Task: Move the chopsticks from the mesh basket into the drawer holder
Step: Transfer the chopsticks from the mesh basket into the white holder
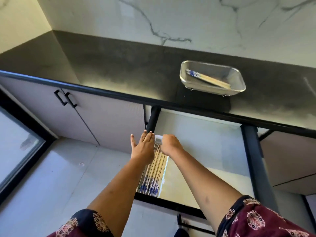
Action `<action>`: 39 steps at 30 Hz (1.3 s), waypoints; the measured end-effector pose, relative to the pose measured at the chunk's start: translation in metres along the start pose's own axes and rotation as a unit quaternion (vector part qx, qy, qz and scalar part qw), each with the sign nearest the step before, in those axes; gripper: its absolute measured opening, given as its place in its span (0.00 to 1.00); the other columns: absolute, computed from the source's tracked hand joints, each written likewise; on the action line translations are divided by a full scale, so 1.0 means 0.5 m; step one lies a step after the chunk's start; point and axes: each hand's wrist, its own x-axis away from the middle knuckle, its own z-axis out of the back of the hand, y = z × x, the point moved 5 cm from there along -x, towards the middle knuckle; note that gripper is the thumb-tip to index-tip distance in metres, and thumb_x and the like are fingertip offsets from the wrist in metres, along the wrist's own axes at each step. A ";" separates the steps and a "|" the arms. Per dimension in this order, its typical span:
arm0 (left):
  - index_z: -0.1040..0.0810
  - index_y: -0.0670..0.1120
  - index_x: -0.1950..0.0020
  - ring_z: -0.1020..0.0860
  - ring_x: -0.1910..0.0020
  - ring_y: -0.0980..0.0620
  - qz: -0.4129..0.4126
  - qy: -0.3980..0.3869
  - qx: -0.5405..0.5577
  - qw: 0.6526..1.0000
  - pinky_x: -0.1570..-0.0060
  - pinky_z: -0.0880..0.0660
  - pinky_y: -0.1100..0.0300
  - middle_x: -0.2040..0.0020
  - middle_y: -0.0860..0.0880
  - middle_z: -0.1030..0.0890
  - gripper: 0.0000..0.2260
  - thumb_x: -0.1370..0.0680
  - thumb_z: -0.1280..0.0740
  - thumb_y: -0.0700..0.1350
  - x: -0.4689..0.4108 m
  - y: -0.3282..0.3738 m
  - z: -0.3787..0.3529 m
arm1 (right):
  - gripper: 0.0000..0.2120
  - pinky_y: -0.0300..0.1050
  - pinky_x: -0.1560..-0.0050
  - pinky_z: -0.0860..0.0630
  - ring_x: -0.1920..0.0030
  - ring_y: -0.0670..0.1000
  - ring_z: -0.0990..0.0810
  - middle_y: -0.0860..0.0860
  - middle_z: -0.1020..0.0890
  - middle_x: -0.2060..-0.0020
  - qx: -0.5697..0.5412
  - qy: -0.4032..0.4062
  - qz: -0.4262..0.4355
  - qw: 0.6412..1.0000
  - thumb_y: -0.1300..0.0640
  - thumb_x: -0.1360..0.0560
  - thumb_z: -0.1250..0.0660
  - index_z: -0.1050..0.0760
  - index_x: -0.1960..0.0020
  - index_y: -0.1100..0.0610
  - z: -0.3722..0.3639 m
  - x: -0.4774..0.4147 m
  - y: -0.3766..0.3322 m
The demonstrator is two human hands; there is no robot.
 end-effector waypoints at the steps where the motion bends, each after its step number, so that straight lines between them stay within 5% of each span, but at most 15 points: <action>1: 0.52 0.47 0.22 0.59 0.23 0.51 0.006 0.009 0.017 1.000 0.33 0.67 0.34 0.21 0.52 0.53 0.29 0.20 0.44 0.43 -0.011 0.006 0.018 | 0.18 0.49 0.40 0.26 0.37 0.60 0.25 0.59 0.23 0.37 0.001 0.017 0.016 1.000 0.61 0.24 0.37 0.26 0.34 0.59 0.024 -0.006 -0.009; 4: 0.50 0.49 0.22 0.60 0.23 0.51 0.023 0.050 0.053 0.997 0.33 0.67 0.34 0.21 0.52 0.53 0.31 0.22 0.40 0.43 -0.062 0.036 0.086 | 0.22 0.48 0.34 0.29 0.34 0.57 0.27 0.58 0.25 0.34 -0.084 0.040 0.040 0.995 0.60 0.25 0.35 0.28 0.31 0.59 0.102 -0.042 -0.025; 8: 0.43 0.51 0.24 0.58 0.23 0.52 0.049 0.105 0.124 0.985 0.31 0.63 0.34 0.22 0.53 0.50 0.27 0.23 0.40 0.42 -0.161 0.079 0.190 | 0.14 0.38 0.44 0.29 0.41 0.54 0.20 0.56 0.17 0.45 -0.167 0.109 0.073 0.977 0.60 0.26 0.33 0.21 0.41 0.59 0.241 -0.117 -0.024; 14: 0.41 0.51 0.25 0.55 0.23 0.52 0.039 0.131 0.146 0.980 0.30 0.56 0.34 0.22 0.53 0.46 0.25 0.21 0.39 0.49 -0.317 0.143 0.296 | 0.09 0.42 0.47 0.26 0.50 0.52 0.19 0.54 0.16 0.50 -0.267 0.205 0.080 0.938 0.59 0.25 0.34 0.19 0.46 0.57 0.443 -0.253 0.039; 21: 0.34 0.50 0.28 0.51 0.23 0.50 0.018 0.134 0.178 0.975 0.29 0.54 0.34 0.24 0.52 0.40 0.19 0.20 0.41 0.48 -0.453 0.195 0.331 | 0.16 0.48 0.43 0.27 0.42 0.57 0.23 0.58 0.20 0.42 -0.070 0.166 0.002 0.984 0.65 0.25 0.37 0.23 0.38 0.60 0.526 -0.431 0.173; 27: 0.32 0.50 0.30 0.51 0.23 0.50 0.022 0.122 0.180 0.976 0.30 0.55 0.35 0.25 0.52 0.39 0.18 0.20 0.41 0.50 -0.499 0.237 0.293 | 0.20 0.54 0.39 0.28 0.37 0.59 0.26 0.57 0.25 0.37 0.121 0.107 -0.002 0.987 0.58 0.23 0.35 0.30 0.32 0.57 0.506 -0.495 0.205; 39: 0.30 0.51 0.32 0.51 0.23 0.51 0.056 0.148 0.235 0.959 0.30 0.54 0.34 0.26 0.52 0.39 0.15 0.19 0.40 0.49 -0.498 0.250 0.263 | 0.12 0.49 0.54 0.28 0.46 0.59 0.22 0.59 0.21 0.45 0.151 0.088 0.035 0.984 0.65 0.22 0.41 0.26 0.39 0.62 0.496 -0.502 0.211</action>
